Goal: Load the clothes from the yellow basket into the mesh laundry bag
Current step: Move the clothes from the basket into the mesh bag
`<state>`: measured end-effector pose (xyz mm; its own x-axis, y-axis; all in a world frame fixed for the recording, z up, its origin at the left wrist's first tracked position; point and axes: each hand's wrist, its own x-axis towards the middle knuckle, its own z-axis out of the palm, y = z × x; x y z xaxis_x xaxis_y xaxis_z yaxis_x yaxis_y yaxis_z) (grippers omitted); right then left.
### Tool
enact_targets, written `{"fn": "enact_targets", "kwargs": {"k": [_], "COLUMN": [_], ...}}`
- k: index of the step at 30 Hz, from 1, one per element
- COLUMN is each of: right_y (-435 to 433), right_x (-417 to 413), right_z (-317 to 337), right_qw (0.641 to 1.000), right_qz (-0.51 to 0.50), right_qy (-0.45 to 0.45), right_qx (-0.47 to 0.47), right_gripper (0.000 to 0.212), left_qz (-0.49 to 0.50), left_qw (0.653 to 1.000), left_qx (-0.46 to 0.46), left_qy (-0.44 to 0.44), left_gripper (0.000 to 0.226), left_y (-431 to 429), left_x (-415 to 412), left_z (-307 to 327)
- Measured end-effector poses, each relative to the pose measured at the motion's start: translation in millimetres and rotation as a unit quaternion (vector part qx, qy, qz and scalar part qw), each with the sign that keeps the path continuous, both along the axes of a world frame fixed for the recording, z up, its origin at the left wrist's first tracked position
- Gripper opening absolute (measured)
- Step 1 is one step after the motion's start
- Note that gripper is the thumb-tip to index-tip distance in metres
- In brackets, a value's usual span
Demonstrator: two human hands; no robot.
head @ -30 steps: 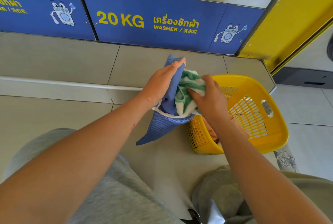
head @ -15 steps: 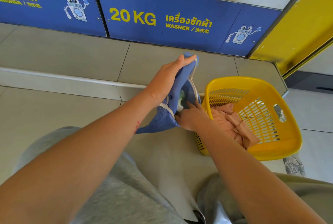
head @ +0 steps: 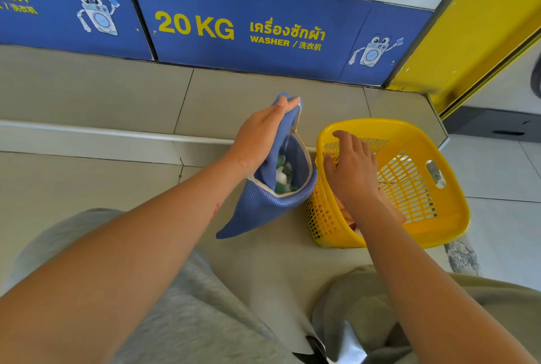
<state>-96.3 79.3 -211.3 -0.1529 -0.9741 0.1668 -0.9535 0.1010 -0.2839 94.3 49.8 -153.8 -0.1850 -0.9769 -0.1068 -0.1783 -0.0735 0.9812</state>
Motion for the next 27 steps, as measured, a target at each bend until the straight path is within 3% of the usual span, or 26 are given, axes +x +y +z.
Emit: {"fn": "enact_targets", "kwargs": {"k": [3, 6, 8, 10, 15, 19, 20, 23, 25, 27], "right_y": [1, 8, 13, 15, 11, 11, 10, 11, 12, 12], "right_x": [-24, -46, -57, -64, -83, -93, -93, -90, -89, -91], "right_z": [-22, -51, -65, -72, -75, -83, -83, -70, -61, -54], "right_qw": [0.989, 0.953, 0.934, 0.925, 0.937, 0.900, 0.889, 0.878, 0.908, 0.939], "right_qz": [-0.026, -0.002, 0.001, -0.021, -0.147, -0.205, -0.215, -0.114, -0.056, -0.086], "right_qy": [0.013, 0.049, 0.071, 0.108, 0.128, 0.045, 0.028, 0.064, 0.098, 0.072], "right_qx": [0.144, 0.299, 0.350, 0.365, 0.292, 0.383, 0.404, 0.460, 0.404, 0.326], "right_gripper": [0.064, 0.074, 0.080, 0.083, 0.089, 0.107, 0.104, 0.049, 0.047, 0.042], "left_qz": [-0.016, -0.018, -0.013, -0.011, -0.005, -0.001, 0.000, -0.008, -0.015, -0.017], "left_qw": [1.000, 0.999, 1.000, 1.000, 1.000, 1.000, 1.000, 1.000, 1.000, 1.000], "left_qx": [-0.003, -0.002, 0.002, 0.001, 0.007, 0.012, 0.014, 0.012, 0.004, 0.000], "left_qy": [-0.023, -0.026, -0.022, -0.024, -0.021, -0.014, -0.013, -0.012, -0.012, -0.014], "left_gripper": [0.045, 0.048, 0.052, 0.047, 0.045, 0.045, 0.045, 0.045, 0.045, 0.045], "left_y": [0, -1, -3, -6, -10, -10, -10, -10, -9, -8], "left_x": [-8, -13, -14, -13, -12, -11, -11, -12, -12, -13], "left_z": [-5, -9, -12, -15, -17, -19, -19, -19, -19, -19]}}
